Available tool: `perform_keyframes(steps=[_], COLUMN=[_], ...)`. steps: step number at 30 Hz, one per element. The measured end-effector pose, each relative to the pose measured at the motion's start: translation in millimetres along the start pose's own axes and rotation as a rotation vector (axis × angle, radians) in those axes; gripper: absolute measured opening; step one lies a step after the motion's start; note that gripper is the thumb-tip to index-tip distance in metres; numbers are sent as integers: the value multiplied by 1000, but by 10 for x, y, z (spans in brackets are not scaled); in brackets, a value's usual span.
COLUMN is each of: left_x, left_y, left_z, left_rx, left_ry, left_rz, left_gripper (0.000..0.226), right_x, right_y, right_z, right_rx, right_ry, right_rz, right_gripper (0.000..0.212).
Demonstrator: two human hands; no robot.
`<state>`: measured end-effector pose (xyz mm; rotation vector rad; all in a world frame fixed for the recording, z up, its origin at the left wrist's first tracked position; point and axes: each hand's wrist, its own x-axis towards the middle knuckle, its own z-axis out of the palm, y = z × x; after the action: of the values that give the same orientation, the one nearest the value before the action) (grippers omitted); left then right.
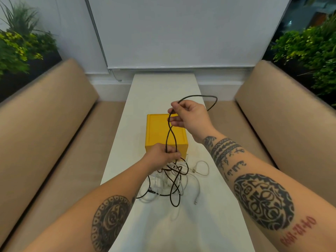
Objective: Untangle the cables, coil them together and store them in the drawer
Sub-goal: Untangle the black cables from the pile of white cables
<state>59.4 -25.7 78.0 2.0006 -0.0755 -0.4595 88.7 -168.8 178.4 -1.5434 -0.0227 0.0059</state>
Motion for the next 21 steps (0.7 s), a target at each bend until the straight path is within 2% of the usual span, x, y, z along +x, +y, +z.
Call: perform_keyframes(steps=[2, 4, 7, 9, 10, 14, 18, 20, 21], left_x=[-1, 3, 8, 22, 25, 7, 3, -7, -7], left_y=[-2, 39, 71, 57, 48, 39, 44, 40, 32], left_z=[-1, -23, -66, -75, -66, -51, -135, -163, -174], left_rx=[-122, -340, -479, -486, -489, -570, -695, -736, -751], left_ry=[131, 224, 288, 301, 307, 397, 503, 549, 572], left_rz=[20, 11, -11, -19, -22, -21, -21, -38, -51], left_gripper=[25, 20, 18, 20, 20, 18, 19, 20, 20], right_x=[-23, -102, -323, -503, -573, -679, -760, -780, -780], right_y=[107, 322, 733, 947, 1030, 1202, 1327, 1377, 1395], right_z=[-57, -107, -136, -115, -91, -13, -117, -150, -155], right_rx=[-78, -337, -812, -888, -903, -1002, -1115, -1136, -1134], right_ry=[12, 2, -235, -397, -392, -169, -167, -159, -168], right_rz=[0, -1, 69, 93, 78, -31, -229, -383, -461], right_gripper=[6, 9, 22, 39, 42, 22, 28, 37, 35])
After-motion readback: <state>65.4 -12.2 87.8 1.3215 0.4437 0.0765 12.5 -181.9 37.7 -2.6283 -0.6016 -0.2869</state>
